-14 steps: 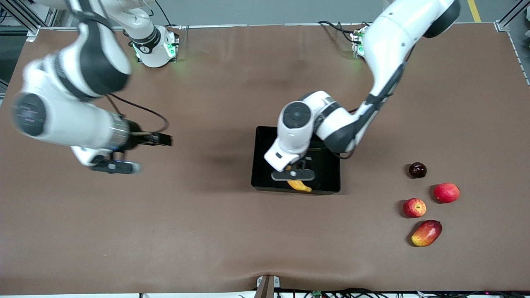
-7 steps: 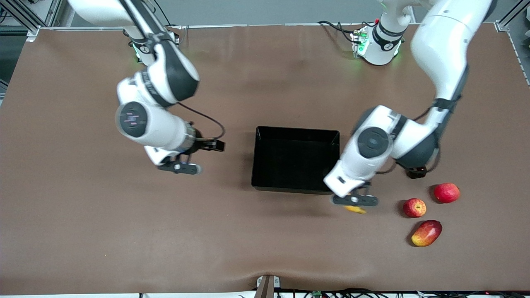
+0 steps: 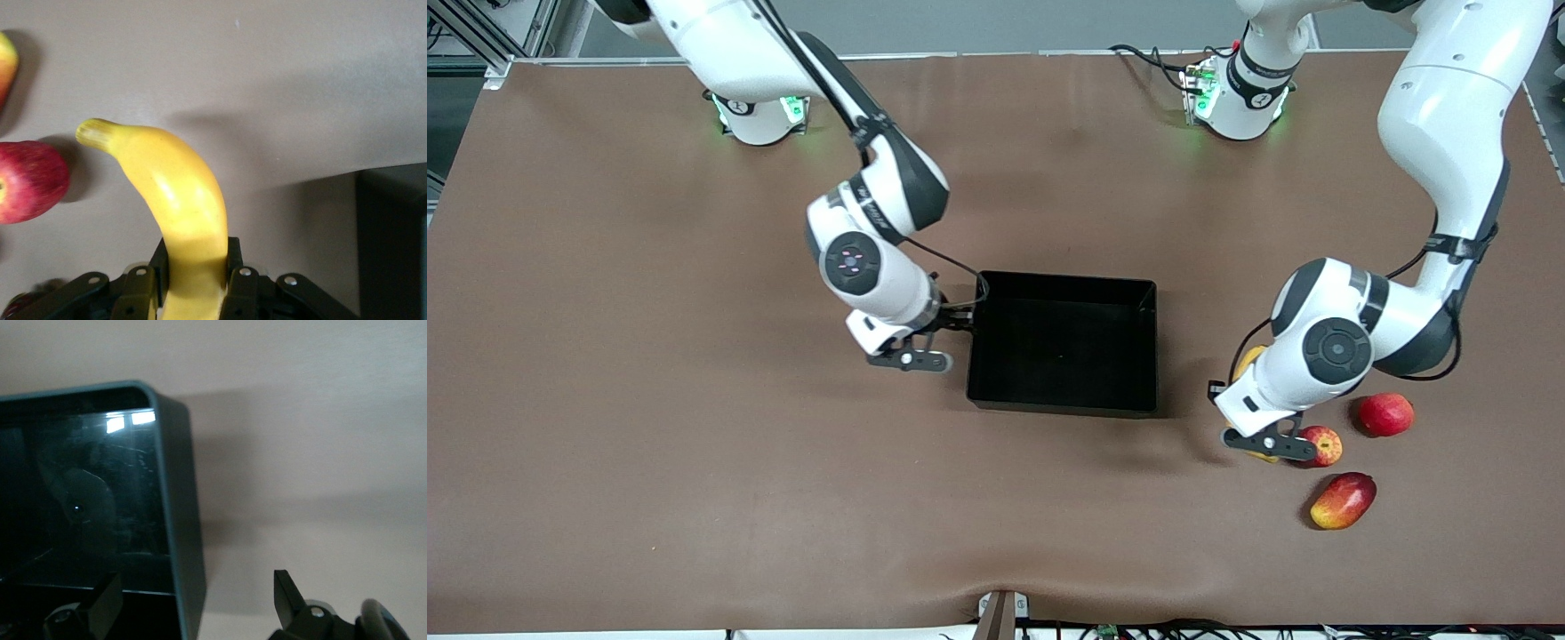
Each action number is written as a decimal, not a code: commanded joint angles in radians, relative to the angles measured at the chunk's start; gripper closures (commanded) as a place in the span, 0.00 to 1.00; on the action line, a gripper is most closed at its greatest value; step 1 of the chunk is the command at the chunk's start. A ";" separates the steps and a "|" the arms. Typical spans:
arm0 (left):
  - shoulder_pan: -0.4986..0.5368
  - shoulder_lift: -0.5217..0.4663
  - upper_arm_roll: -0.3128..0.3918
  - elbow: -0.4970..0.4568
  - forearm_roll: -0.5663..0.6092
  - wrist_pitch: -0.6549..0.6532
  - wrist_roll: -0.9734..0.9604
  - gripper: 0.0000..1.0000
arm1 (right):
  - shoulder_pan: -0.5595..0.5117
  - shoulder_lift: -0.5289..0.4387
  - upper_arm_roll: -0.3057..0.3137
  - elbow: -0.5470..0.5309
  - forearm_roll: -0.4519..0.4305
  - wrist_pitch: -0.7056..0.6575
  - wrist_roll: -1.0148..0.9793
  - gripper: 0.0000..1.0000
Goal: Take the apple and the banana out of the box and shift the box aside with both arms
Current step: 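Lift the banana out while the right gripper approaches the tray rim, then place the banana by the fruits while the right gripper grips the tray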
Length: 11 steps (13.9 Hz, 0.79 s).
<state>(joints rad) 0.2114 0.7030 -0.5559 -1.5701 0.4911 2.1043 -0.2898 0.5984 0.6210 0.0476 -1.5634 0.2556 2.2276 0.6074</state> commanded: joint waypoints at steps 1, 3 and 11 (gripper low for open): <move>0.026 0.029 -0.004 -0.034 0.091 0.060 0.011 1.00 | 0.044 0.048 -0.012 0.019 -0.002 0.076 0.046 0.00; 0.040 0.045 -0.002 -0.034 0.115 0.071 0.021 1.00 | 0.076 0.080 -0.017 0.019 -0.013 0.122 0.055 0.25; 0.062 0.101 0.027 -0.025 0.130 0.172 0.046 1.00 | 0.023 0.066 -0.014 0.046 -0.061 0.054 0.052 1.00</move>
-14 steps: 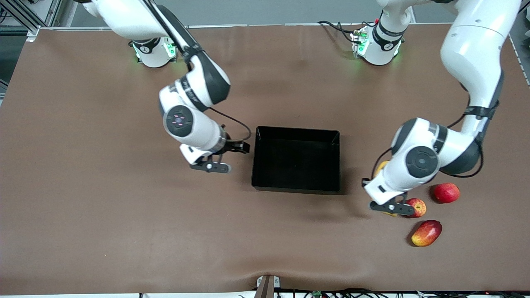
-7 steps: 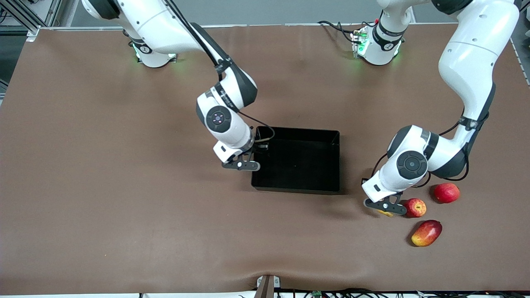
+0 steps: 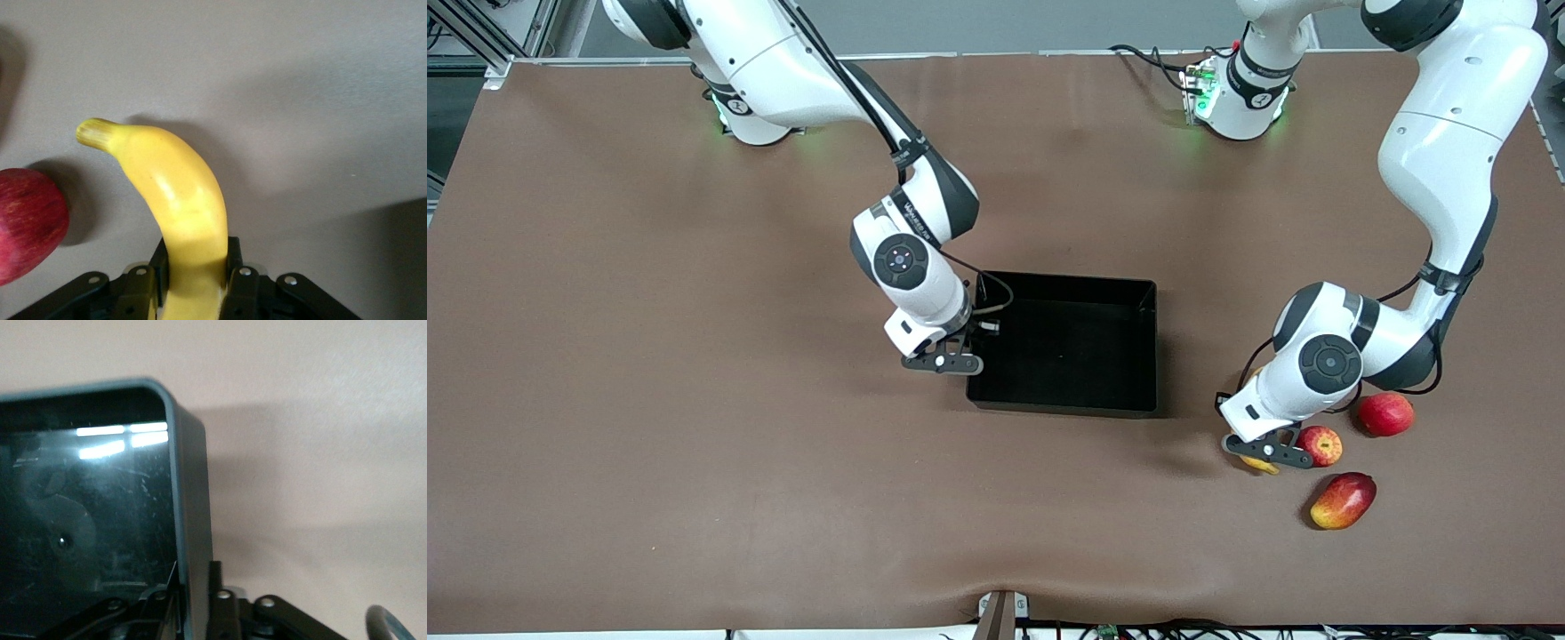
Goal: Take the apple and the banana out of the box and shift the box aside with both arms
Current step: 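Place the banana by the fruits while the right gripper grips the tray, then drag the tray with the right gripper while the left gripper rises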
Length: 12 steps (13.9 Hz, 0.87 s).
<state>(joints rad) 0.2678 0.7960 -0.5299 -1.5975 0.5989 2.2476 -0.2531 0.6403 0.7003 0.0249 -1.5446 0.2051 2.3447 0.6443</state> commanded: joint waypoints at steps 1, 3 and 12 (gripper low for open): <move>0.005 0.017 0.002 0.005 0.024 0.039 0.009 1.00 | -0.040 -0.016 0.009 0.058 -0.009 -0.129 0.012 1.00; 0.001 0.029 0.028 0.005 0.024 0.081 0.009 1.00 | -0.097 -0.039 0.015 0.121 -0.009 -0.290 0.005 1.00; 0.014 -0.190 -0.001 0.004 -0.011 -0.076 0.011 0.00 | -0.364 -0.252 0.006 0.078 0.054 -0.600 -0.290 1.00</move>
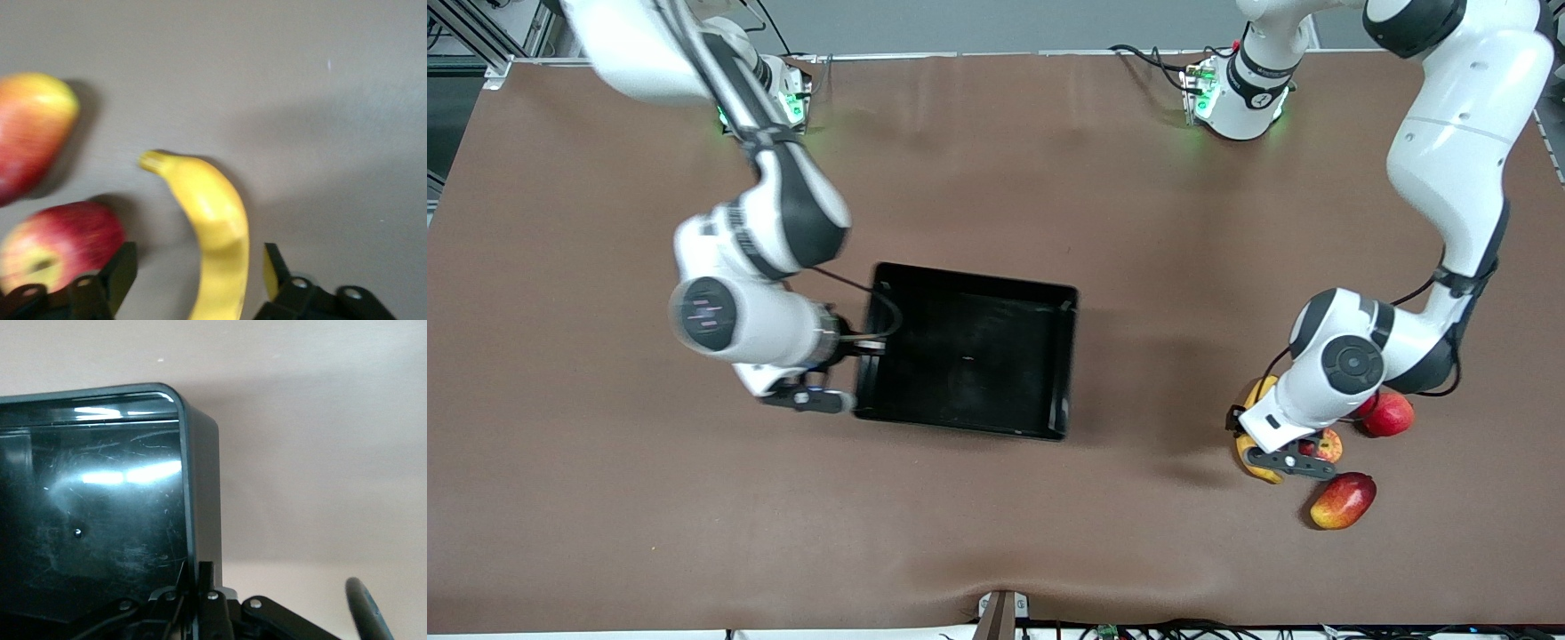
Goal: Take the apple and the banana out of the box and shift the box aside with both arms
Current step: 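Drag the tray with the right gripper while the left gripper rises, then release the tray with the right gripper while the left gripper withdraws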
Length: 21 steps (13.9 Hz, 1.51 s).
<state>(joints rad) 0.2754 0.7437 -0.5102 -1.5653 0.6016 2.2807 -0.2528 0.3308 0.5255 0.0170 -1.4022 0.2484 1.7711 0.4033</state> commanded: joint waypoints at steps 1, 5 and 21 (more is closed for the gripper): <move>0.008 -0.186 -0.028 -0.024 -0.040 -0.162 0.010 0.00 | -0.096 -0.106 0.014 -0.095 0.005 -0.027 -0.066 1.00; 0.031 -0.349 -0.030 -0.025 -0.230 -0.352 0.017 0.00 | -0.258 -0.183 0.014 -0.239 -0.023 -0.018 -0.303 1.00; -0.100 -0.765 0.231 0.013 -0.561 -0.731 0.067 0.00 | -0.772 -0.141 0.015 -0.570 -0.135 0.366 -0.830 1.00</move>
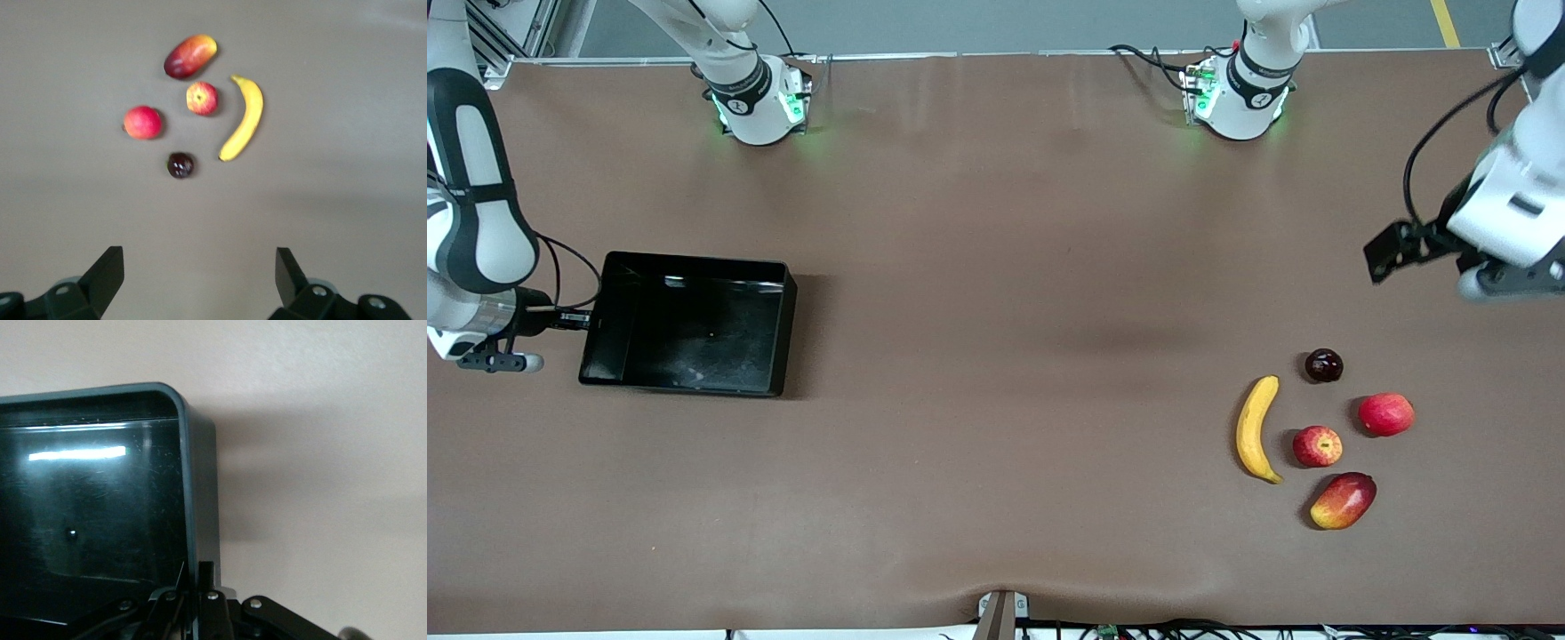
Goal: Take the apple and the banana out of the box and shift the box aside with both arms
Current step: 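Release the tray with the right gripper while the left gripper withdraws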
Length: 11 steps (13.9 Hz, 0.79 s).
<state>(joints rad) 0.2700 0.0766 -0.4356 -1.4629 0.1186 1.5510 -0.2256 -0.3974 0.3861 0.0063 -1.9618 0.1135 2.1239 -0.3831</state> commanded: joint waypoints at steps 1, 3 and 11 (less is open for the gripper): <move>-0.159 -0.106 0.240 -0.093 -0.102 -0.018 0.073 0.00 | -0.046 0.002 0.027 -0.011 0.002 0.019 -0.052 1.00; -0.242 -0.113 0.326 -0.093 -0.103 -0.038 0.097 0.00 | -0.035 0.011 0.027 0.013 0.002 0.005 -0.059 0.71; -0.242 -0.129 0.291 -0.099 -0.093 -0.042 0.097 0.00 | 0.129 0.014 0.032 0.354 0.000 -0.197 -0.051 0.00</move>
<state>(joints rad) 0.0264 -0.0270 -0.1439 -1.5411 0.0305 1.5143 -0.1384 -0.3400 0.3959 0.0449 -1.7027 0.1159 1.9681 -0.4320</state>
